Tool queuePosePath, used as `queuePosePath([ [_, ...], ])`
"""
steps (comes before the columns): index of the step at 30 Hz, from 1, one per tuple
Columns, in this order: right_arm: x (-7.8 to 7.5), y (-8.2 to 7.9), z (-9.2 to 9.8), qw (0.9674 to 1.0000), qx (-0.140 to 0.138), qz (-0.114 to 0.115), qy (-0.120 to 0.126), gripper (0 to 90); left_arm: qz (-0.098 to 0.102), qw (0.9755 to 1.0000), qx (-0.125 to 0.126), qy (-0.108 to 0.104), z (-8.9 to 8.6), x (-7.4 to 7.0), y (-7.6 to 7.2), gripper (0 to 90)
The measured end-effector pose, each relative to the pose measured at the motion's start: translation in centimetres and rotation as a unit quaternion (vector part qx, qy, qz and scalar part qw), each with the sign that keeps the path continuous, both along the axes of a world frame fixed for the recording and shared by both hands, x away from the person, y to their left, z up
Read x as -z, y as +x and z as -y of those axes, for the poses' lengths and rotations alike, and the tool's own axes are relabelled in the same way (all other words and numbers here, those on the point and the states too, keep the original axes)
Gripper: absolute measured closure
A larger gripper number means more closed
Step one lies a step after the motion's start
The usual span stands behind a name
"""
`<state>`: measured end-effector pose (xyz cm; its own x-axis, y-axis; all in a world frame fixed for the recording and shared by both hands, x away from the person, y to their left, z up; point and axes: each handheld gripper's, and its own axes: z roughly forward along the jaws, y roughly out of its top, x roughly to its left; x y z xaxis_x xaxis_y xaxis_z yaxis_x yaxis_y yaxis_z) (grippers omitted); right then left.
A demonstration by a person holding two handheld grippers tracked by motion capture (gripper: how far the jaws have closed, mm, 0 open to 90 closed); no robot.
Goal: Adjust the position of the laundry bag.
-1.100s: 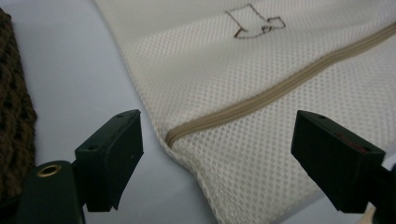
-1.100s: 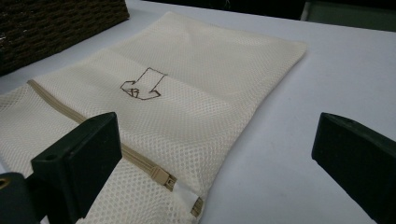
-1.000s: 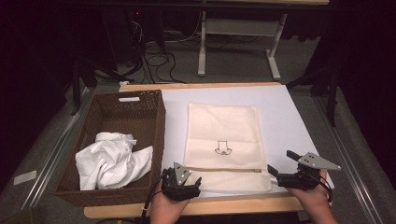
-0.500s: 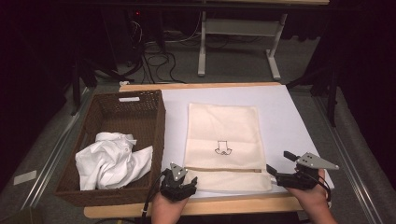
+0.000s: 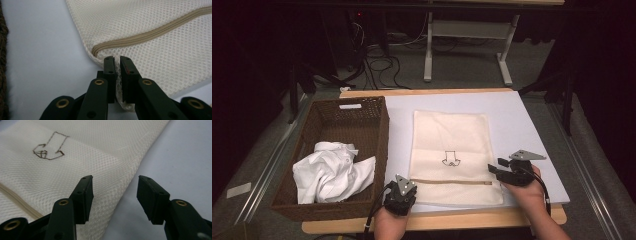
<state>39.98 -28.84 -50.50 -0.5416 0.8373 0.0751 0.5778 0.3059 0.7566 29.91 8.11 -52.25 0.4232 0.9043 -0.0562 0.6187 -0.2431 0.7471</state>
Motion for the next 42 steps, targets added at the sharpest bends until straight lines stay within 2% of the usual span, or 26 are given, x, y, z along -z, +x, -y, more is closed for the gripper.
queuePosePath([
  [2,0.4,0.4,-0.1,0.9999,0.002,-0.011,-0.006,48.9,0.0,1.0,0.0,0.001,0.0,0.0,0.0,84.2],
  [4,0.6,0.6,-0.3,0.9998,-0.003,-0.019,-0.01,55.9,0.002,1.0,0.0,0.001,0.0,0.0,0.0,84.2],
  [5,0.7,0.6,-0.4,0.9997,-0.009,-0.019,-0.014,58.4,0.002,1.0,0.0,0.002,0.1,0.0,0.0,84.3],
  [9,0.6,0.3,-0.7,0.9992,-0.026,-0.013,-0.027,79.0,0.003,1.0,0.004,0.006,0.1,0.0,0.0,85.1],
  [11,0.4,0.1,-0.7,0.9992,-0.026,-0.011,-0.028,84.2,0.004,1.0,0.003,0.008,0.1,-0.1,-0.1,85.1],
  [13,0.3,0.1,-0.6,0.9992,-0.029,-0.008,-0.027,85.7,0.006,0.9999,0.004,0.008,0.1,0.0,-0.1,85.1],
  [19,0.2,-0.1,-0.3,0.9992,-0.024,0.0,-0.033,86.6,0.007,0.9999,0.011,0.005,0.4,-0.1,0.0,85.1],
  [21,0.1,-0.1,0.0,0.9993,-0.019,-0.001,-0.033,86.8,0.009,0.9998,0.02,0.004,0.8,-0.1,0.0,85.1],
  [24,0.1,0.0,0.7,0.9994,-0.009,0.003,-0.032,86.9,0.025,0.9989,0.039,0.0,1.5,-0.1,0.0,85.1],
  [28,0.0,0.3,2.1,0.9996,0.008,0.003,-0.027,86.7,0.029,0.9975,0.064,0.003,2.7,0.0,0.1,84.5],
  [31,0.1,0.4,2.9,0.9996,0.015,0.004,-0.024,86.1,0.032,0.9971,0.068,0.007,3.1,0.1,0.2,83.5],
  [33,0.1,0.4,2.9,0.9995,0.019,0.006,-0.022,82.3,0.033,0.9972,0.067,0.007,3.1,0.1,0.2,81.0],
  [38,-0.1,0.1,2.9,0.9996,0.018,0.013,-0.016,67.4,0.042,0.9977,0.054,-0.003,2.4,-0.2,0.1,64.6],
  [42,-0.3,0.0,2.9,0.9997,0.019,0.017,-0.008,62.4,0.049,0.9978,0.042,-0.009,2.0,-0.4,0.0,57.6],
])
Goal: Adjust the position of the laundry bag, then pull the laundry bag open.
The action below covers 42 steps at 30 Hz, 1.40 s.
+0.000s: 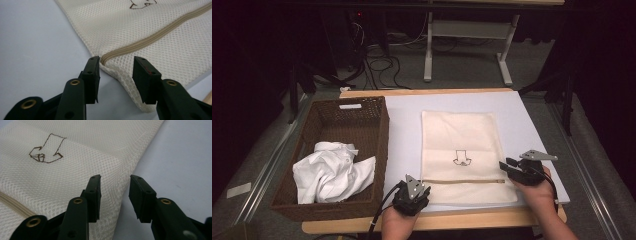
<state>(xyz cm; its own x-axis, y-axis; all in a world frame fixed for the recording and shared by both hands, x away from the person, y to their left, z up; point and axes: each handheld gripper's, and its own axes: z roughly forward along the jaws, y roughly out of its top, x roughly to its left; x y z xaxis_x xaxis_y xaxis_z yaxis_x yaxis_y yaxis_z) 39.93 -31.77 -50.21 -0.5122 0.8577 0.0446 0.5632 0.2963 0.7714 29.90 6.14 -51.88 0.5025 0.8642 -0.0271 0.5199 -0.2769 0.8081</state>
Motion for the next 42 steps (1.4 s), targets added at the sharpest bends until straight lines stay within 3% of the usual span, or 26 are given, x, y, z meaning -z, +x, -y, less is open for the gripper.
queuePosePath([
  [6,-0.5,-0.7,0.1,0.9999,-0.002,0.015,0.009,50.2,0.022,0.9997,-0.014,-0.004,-0.3,-0.3,-0.2,47.8],
  [10,-1.0,-1.8,0.0,0.9996,-0.008,0.024,0.016,38.3,0.061,0.998,-0.012,-0.009,-0.4,-0.6,-0.7,37.1],
  [15,-1.5,-3.5,0.2,0.9992,-0.019,0.03,0.017,33.7,0.067,0.9976,-0.004,-0.014,-0.6,-0.8,-0.8,30.9],
  [18,-1.6,-4.5,0.7,0.9991,-0.021,0.034,0.017,35.7,0.068,0.9975,-0.007,-0.018,-0.7,-1.0,-0.9,30.7],
  [22,-1.4,-5.2,1.5,0.9996,-0.009,0.023,0.015,41.4,0.071,0.9972,-0.006,-0.021,-0.6,-1.1,-0.9,30.8],
  [27,-0.9,-5.1,2.1,0.9999,-0.006,0.006,0.011,51.1,0.074,0.997,-0.006,-0.024,-0.5,-1.2,-0.8,31.1],
  [36,-0.1,-4.6,1.7,0.9999,-0.013,-0.004,-0.006,55.1,0.062,0.9978,-0.003,-0.023,-0.3,-0.9,-0.6,31.6],
  [42,0.5,-4.1,1.7,0.9994,-0.014,-0.03,0.0,65.1,0.032,0.9994,0.009,-0.01,-0.1,-0.4,-0.6,35.9],
])
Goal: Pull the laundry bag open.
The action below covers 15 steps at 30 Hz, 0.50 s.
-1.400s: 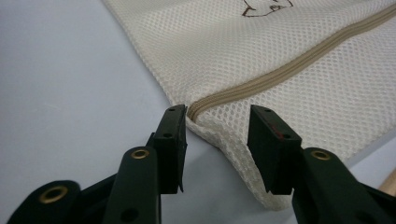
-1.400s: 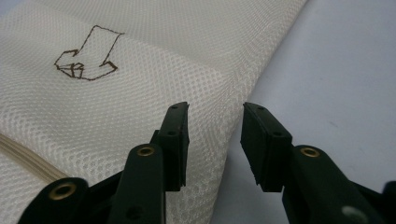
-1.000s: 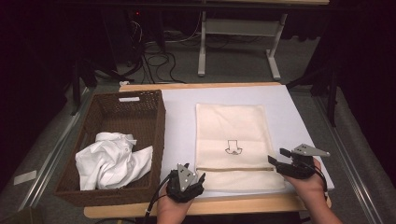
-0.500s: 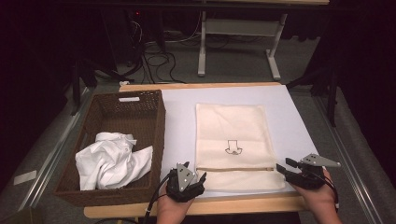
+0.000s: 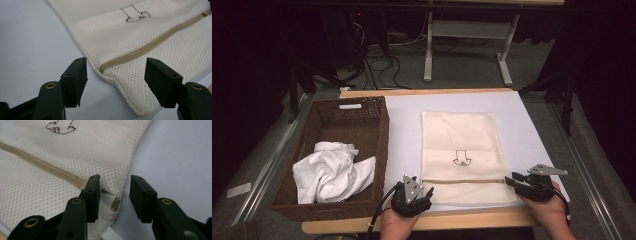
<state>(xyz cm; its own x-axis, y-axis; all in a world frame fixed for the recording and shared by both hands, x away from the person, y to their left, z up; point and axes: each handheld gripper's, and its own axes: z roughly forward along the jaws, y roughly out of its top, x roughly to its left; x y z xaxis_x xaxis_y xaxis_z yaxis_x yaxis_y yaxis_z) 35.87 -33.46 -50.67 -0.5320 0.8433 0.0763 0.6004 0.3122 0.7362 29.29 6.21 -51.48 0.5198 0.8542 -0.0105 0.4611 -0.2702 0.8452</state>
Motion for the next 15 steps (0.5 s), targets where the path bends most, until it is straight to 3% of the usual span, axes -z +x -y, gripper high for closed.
queuePosePath([
  [6,-0.1,-0.1,-0.2,0.9999,-0.007,-0.016,0.0,74.8,-0.019,0.9997,0.009,0.015,0.6,0.3,0.2,36.9],
  [11,-0.3,-0.4,-0.2,0.9999,-0.012,-0.005,-0.011,83.1,-0.047,0.998,0.016,0.038,1.2,0.9,0.2,46.3],
  [15,-0.5,-0.5,-0.2,0.9998,-0.012,0.002,-0.014,83.8,-0.06,0.9977,0.022,0.023,1.1,1.0,0.3,53.7],
])
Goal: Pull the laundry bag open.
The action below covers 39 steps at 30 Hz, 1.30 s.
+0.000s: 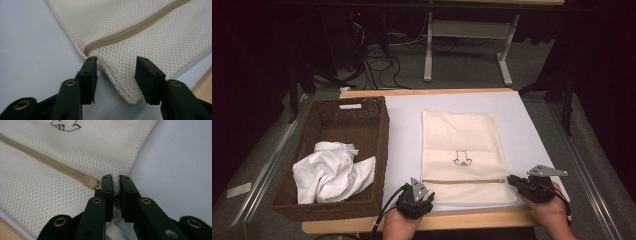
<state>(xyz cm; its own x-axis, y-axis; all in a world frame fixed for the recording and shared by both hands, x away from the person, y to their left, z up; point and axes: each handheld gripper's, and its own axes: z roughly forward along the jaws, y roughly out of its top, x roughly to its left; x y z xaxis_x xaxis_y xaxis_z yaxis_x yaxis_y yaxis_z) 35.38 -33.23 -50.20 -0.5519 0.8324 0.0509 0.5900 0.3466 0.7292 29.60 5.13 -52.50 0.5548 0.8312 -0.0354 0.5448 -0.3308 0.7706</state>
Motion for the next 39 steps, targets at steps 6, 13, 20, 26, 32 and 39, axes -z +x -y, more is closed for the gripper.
queuePosePath([
  [6,-0.1,-0.1,0.2,1.0,0.002,0.002,0.001,83.8,-0.001,0.9999,0.011,-0.006,0.2,0.0,-0.1,71.5],
  [13,-0.2,-0.5,0.7,1.0,0.007,0.003,0.002,83.9,0.002,0.9998,0.018,0.003,0.6,-0.1,0.4,85.2],
  [20,-0.3,-1.2,1.5,0.9998,0.018,0.008,0.006,83.9,0.015,0.9997,0.018,0.01,1.4,0.0,1.4,85.8],
  [26,-0.4,-2.0,2.1,0.9997,0.02,0.008,0.01,83.8,0.024,0.9996,0.014,0.011,1.7,-0.1,2.2,86.0],
  [32,-0.3,-2.6,1.6,0.9999,0.006,0.01,0.009,83.6,0.029,0.9994,-0.013,0.011,1.2,-0.1,3.2,85.9],
  [39,-0.2,-2.8,0.4,0.9999,-0.008,0.01,0.003,83.6,0.039,0.9982,-0.045,0.005,0.4,-0.3,3.2,80.4],
])
